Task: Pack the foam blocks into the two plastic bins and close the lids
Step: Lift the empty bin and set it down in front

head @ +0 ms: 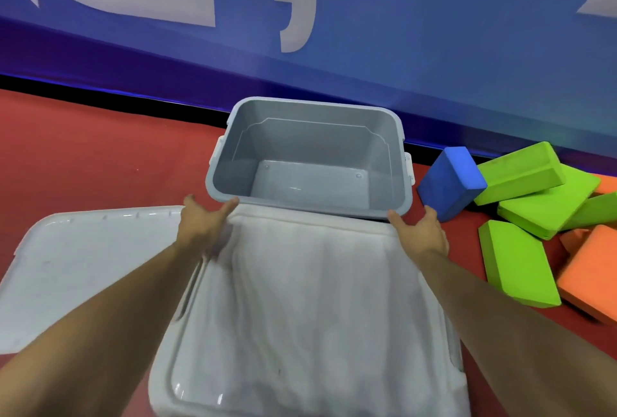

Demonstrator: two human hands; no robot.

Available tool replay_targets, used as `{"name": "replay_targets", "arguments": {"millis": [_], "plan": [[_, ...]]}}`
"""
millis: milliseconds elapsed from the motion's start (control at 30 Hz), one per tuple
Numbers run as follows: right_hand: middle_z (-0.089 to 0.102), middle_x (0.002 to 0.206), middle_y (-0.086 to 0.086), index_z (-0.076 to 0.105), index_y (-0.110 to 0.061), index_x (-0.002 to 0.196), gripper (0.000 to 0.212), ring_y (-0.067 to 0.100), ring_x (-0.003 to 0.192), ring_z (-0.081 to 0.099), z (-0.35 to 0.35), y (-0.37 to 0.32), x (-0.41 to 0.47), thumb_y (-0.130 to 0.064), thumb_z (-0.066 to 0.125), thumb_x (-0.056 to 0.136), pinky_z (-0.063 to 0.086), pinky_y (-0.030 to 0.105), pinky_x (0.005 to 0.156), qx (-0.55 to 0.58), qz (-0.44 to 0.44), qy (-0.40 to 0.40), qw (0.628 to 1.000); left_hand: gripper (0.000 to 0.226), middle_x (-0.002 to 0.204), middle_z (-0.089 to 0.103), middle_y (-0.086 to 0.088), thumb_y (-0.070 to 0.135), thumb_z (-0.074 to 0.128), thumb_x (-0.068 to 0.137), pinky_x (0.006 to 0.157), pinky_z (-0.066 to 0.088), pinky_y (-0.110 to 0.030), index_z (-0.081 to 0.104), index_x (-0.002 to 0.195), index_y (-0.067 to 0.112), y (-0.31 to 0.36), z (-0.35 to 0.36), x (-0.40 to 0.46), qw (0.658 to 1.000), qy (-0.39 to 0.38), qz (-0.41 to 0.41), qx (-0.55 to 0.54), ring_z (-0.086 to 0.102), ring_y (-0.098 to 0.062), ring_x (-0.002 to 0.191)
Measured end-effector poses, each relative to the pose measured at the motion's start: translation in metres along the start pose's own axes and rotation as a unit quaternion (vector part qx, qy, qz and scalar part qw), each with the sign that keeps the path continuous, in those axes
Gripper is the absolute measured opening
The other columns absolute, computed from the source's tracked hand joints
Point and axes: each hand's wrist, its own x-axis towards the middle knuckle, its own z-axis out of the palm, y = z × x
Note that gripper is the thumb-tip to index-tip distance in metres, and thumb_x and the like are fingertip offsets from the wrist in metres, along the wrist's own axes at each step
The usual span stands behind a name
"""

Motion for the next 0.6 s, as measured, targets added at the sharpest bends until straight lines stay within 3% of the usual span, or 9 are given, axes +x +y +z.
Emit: {"name": "replay_targets", "arguments": {"millis": [133, 233, 300, 433, 600], "plan": [[0.064, 0.125, 0.014, 0.050, -0.007, 0.131, 0.084, 0.039, 0.116, 0.059, 0.022, -0.018, 0.044, -0.073, 0.063, 0.080, 0.044, 0.049, 0.104, 0.027, 0.072, -0.022, 0.997, 0.094, 0.141, 0.051, -0.020, 0.052, 0.080, 0.079, 0.108, 0.040, -0.044, 0.036, 0.143, -0.001, 0.020, 0.023, 0.051, 1.000, 0.004, -0.018, -0.002, 0.051, -0.039, 0.129], [0.067, 0.119, 0.012, 0.045, -0.008, 0.130, 0.085, 0.037, 0.116, 0.059, 0.041, -0.019, 0.041, -0.078, 0.054, 0.083, 0.035, 0.048, 0.106, -0.080, 0.056, 0.014, 0.995, 0.091, 0.137, 0.054, -0.018, 0.053, 0.081, 0.078, 0.104, 0.045, -0.047, 0.038, 0.140, 0.001, 0.014, 0.040, 0.067, 0.999, 0.001, -0.031, 0.007, 0.054, -0.041, 0.125], [0.070, 0.112, 0.015, 0.042, -0.005, 0.126, 0.082, 0.037, 0.110, 0.063, 0.047, -0.018, 0.034, -0.077, 0.049, 0.086, 0.038, 0.046, 0.098, -0.130, 0.026, 0.064, 0.989, 0.093, 0.140, 0.053, -0.019, 0.055, 0.078, 0.081, 0.106, 0.044, -0.050, 0.033, 0.144, 0.003, 0.006, 0.048, 0.073, 0.998, 0.012, -0.057, 0.010, 0.052, -0.043, 0.127], [0.067, 0.094, 0.009, 0.043, -0.007, 0.118, 0.067, 0.036, 0.096, 0.066, 0.049, -0.019, 0.042, -0.066, 0.054, 0.089, 0.037, 0.039, 0.075, -0.113, 0.032, 0.100, 0.988, 0.064, 0.134, 0.055, -0.022, 0.037, 0.066, 0.094, 0.102, 0.047, -0.051, 0.035, 0.136, 0.000, 0.007, 0.056, 0.084, 0.995, 0.047, -0.079, 0.027, 0.055, -0.045, 0.119], [0.063, 0.088, 0.004, 0.042, -0.010, 0.113, 0.048, 0.035, 0.088, 0.063, 0.050, -0.024, 0.058, -0.044, 0.060, 0.085, 0.046, 0.042, 0.081, -0.017, 0.035, 0.121, 0.992, 0.047, 0.115, 0.053, -0.010, 0.028, 0.058, 0.095, 0.088, 0.047, -0.043, 0.037, 0.129, 0.003, 0.016, 0.059, 0.090, 0.995, 0.087, -0.036, -0.014, 0.055, -0.036, 0.101]]}}
